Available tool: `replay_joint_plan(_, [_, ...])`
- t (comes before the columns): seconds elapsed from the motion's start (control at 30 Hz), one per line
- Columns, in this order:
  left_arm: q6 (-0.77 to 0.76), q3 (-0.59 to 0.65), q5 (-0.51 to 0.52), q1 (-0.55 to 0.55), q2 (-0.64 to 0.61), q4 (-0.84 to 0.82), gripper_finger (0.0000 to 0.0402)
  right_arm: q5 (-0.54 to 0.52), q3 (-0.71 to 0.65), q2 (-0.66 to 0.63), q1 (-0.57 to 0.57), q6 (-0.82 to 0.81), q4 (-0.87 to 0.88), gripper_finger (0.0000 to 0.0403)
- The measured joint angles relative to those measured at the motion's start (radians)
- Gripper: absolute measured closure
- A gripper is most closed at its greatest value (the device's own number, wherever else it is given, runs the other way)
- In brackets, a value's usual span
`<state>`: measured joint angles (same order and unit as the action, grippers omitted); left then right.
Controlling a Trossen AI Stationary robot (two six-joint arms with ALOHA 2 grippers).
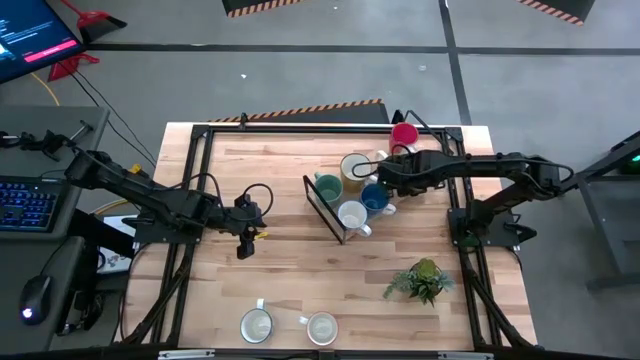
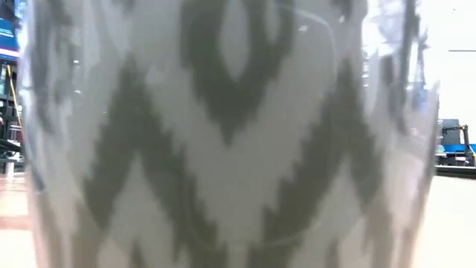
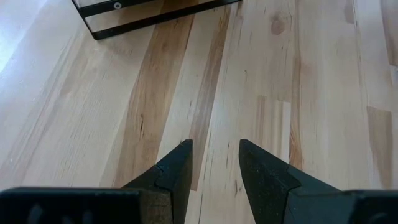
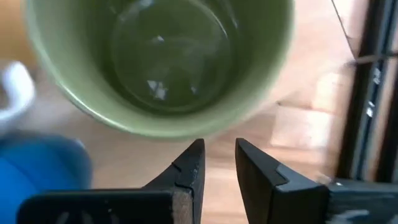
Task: Place coffee mugs
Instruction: Put the white mug on the shelf
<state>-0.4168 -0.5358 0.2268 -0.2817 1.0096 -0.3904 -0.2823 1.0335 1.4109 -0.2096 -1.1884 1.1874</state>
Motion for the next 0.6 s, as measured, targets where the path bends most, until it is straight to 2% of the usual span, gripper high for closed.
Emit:
replay_joint_plan(0.2, [0.001, 0.000, 0.000, 0.000, 0.000, 0.000, 0.0280, -0.014, 0.007, 0.000, 0.000, -0.063, 0.089, 0.0335])
replay_joint_plan(0.37, [0.001, 0.000, 0.000, 0.000, 0.000, 0.000, 0.0280, -0.078, 0.007, 0.000, -0.007, -0.068, 0.061, 0.0335])
replay_joint_plan(0.6, [0.001, 0.000, 0.000, 0.000, 0.000, 0.000, 0.0280, -0.087, 0.007, 0.000, -0.038, -0.012, -0.009, 0.0335])
